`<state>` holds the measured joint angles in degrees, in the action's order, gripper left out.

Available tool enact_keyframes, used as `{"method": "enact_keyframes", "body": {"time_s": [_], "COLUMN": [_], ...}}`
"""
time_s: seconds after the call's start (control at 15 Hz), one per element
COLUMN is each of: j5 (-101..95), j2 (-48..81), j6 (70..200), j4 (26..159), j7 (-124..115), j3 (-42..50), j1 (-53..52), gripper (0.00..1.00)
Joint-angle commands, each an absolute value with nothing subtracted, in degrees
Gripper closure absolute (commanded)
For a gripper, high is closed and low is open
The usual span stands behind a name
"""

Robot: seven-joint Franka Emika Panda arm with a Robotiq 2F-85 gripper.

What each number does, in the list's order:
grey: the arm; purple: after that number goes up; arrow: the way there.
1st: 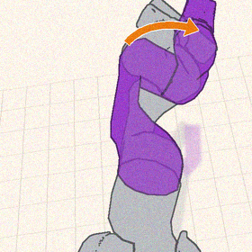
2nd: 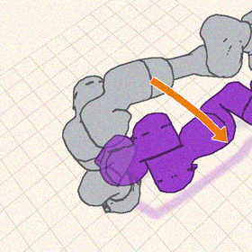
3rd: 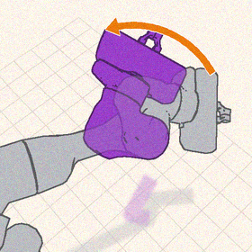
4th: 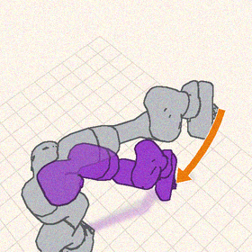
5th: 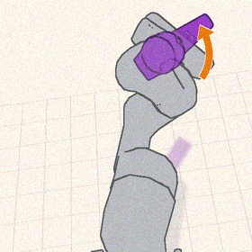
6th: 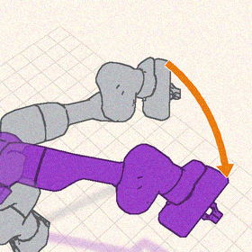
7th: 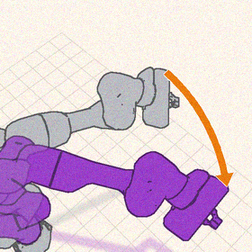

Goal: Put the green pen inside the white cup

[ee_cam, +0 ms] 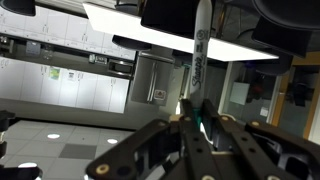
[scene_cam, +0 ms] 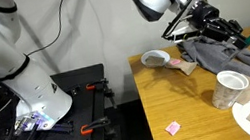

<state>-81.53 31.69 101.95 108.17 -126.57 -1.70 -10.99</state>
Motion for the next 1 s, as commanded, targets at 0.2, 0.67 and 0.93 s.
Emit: {"method": "enact_keyframes", "body": {"time_s": [0.2, 0.67, 0.93], "j5": [-84.7, -84.8, -86.3], "j2": [36.9, 38.1, 39.0], "j6": [100.2, 101.3, 97.6], "j4": [103.9, 103.7, 103.5], "j7": [-130.6, -130.9, -137.5], "j3": [-2.3, -2.8, -1.8], "j1": [-10.2, -9.6, -10.7], "gripper": [0.96, 0.85, 0.96]}}
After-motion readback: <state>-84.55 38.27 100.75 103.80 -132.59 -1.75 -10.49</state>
